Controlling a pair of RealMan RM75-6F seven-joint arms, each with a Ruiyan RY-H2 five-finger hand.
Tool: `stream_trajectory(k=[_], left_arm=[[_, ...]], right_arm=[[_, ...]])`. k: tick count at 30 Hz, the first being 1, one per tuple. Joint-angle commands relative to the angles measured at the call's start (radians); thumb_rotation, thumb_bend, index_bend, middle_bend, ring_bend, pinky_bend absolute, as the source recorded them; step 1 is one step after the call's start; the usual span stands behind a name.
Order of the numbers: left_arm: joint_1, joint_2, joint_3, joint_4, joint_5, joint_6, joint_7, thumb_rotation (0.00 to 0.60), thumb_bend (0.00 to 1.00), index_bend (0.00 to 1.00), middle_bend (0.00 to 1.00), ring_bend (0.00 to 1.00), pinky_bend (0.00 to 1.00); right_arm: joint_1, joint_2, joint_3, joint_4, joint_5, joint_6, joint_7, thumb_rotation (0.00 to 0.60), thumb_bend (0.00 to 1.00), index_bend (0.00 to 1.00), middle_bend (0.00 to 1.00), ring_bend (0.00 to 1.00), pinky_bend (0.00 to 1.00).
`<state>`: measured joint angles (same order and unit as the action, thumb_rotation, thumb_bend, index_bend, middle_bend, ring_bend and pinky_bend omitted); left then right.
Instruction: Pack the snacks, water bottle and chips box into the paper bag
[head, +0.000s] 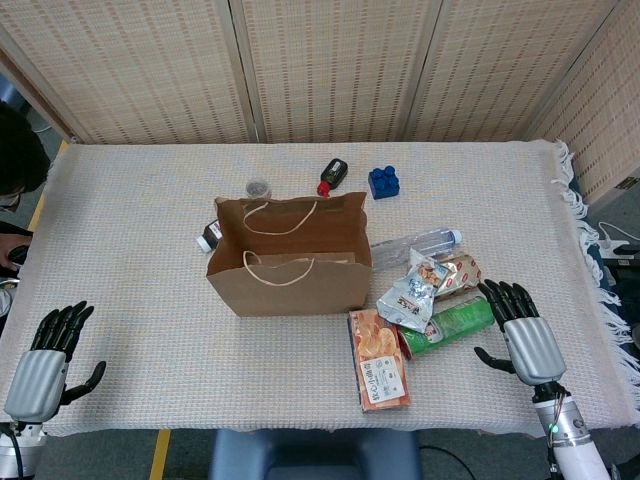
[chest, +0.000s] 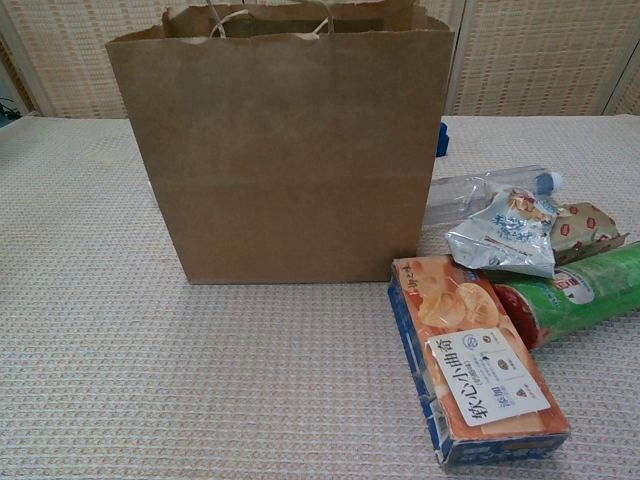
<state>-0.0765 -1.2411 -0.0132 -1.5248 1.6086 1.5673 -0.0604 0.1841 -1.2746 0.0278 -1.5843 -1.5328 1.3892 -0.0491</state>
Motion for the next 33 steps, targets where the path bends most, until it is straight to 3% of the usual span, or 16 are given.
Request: stream_trajectory(k=[1,11,18,33], left_arm=[[0.0,-0.024,-0.014,0.038,0.007,0.024,0.067,0.6,0.35,0.0,0.0,0.0,0.02],[-0.007,-0.025,-0.004,0.033,0.0,-0.003,0.033,0.6,0.35,0.0,0.0,0.0,0.02],[-0.006,-0.005,-0.004,0.02,-0.007,-0.004,-0.005,0.6,0.35,0.0,0.0,0.0,0.02],[-0.003,0.004,0.003,-0.001,0.003,0.0,-0.004,0.6,0.35,0.0,0.0,0.0,0.02]], right_arm=[[0.002,0.001,0.001,0.004,0.005,-0.007,0.003,0.6,0.1,0.0,0.04,0.0,0.0],[0.007,0.002,-0.004,0.001,0.008,-0.027,-0.014,0.6,0.1,0.0,0.04,0.0,0.0],[0.031,0.013,-0.034,-0.02,0.008,-0.107,-0.041,0.6,0.07,0.0,0.04,0.0,0.0],[0.107,-0.054,0.012,0.078,0.112,-0.245,-0.088,0.6,0.06,0.01,0.2,0.12,0.1]])
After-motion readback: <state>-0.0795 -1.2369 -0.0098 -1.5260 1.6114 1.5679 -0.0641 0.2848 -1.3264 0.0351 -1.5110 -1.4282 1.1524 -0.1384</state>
